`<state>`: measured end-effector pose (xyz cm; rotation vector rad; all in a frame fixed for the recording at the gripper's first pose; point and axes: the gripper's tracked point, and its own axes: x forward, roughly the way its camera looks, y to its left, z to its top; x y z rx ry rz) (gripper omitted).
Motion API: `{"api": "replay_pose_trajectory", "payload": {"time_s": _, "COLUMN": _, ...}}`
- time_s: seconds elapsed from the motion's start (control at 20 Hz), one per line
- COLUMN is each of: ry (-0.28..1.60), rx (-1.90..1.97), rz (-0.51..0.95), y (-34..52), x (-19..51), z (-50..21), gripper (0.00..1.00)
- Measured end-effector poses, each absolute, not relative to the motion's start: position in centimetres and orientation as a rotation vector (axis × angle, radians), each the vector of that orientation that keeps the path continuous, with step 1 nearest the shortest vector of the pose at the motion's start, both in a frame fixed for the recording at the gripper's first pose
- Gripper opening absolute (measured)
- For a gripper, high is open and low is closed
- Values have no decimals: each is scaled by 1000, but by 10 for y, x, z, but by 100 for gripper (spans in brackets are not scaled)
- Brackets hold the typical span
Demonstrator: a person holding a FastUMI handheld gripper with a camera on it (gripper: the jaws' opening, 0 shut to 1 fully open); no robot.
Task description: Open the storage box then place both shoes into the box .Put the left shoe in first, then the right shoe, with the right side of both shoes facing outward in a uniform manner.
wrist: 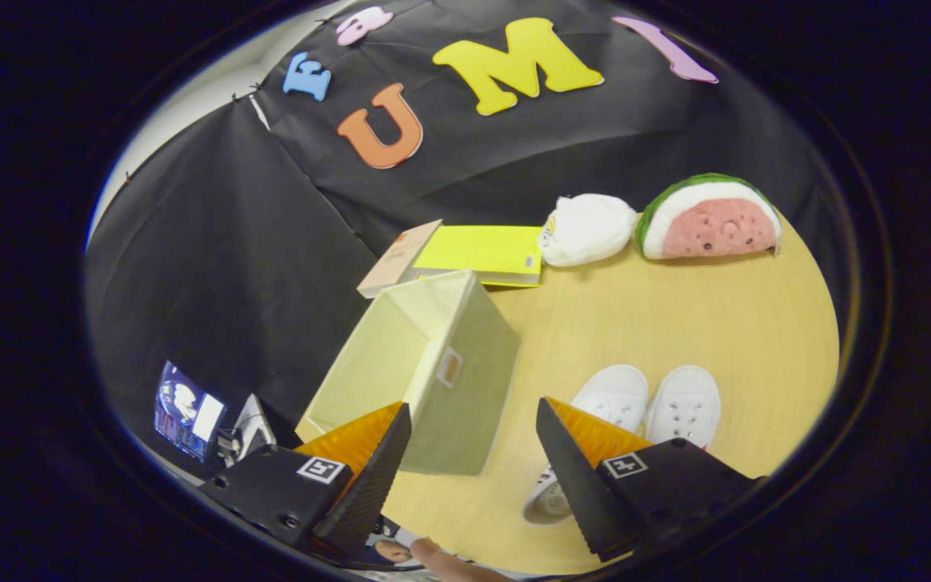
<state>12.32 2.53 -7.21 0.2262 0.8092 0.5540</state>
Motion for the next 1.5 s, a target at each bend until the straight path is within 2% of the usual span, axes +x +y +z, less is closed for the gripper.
{"api": "replay_pose_trajectory", "payload": {"time_s": 0.3, "ry": 926, "rx": 97, "rz": 413, "y": -32, "x": 124, "z": -134, "gripper": 100}}
{"api": "replay_pose_trajectory", "payload": {"time_s": 0.65, "ry": 1083, "rx": -39, "rz": 253, "y": -60, "x": 119, "z": -196, "gripper": 99}}
{"api": "replay_pose_trajectory", "payload": {"time_s": 0.9, "ry": 1082, "rx": -82, "rz": 239, "y": -56, "x": 113, "z": -191, "gripper": 83}}
{"api": "replay_pose_trajectory", "payload": {"time_s": 1.05, "ry": 1119, "rx": -75, "rz": 273, "y": -44, "x": 105, "z": -195, "gripper": 78}}
{"api": "replay_pose_trajectory", "payload": {"time_s": 1.25, "ry": 1157, "rx": -25, "rz": 219, "y": -48, "x": 117, "z": -212, "gripper": 69}}
{"api": "replay_pose_trajectory", "payload": {"time_s": 1.3, "ry": 1164, "rx": -15, "rz": 218, "y": -49, "x": 119, "z": -215, "gripper": 58}}
{"api": "replay_pose_trajectory", "payload": {"time_s": 1.5, "ry": 1188, "rx": -13, "rz": 236, "y": -40, "x": 127, "z": -232, "gripper": 38}}
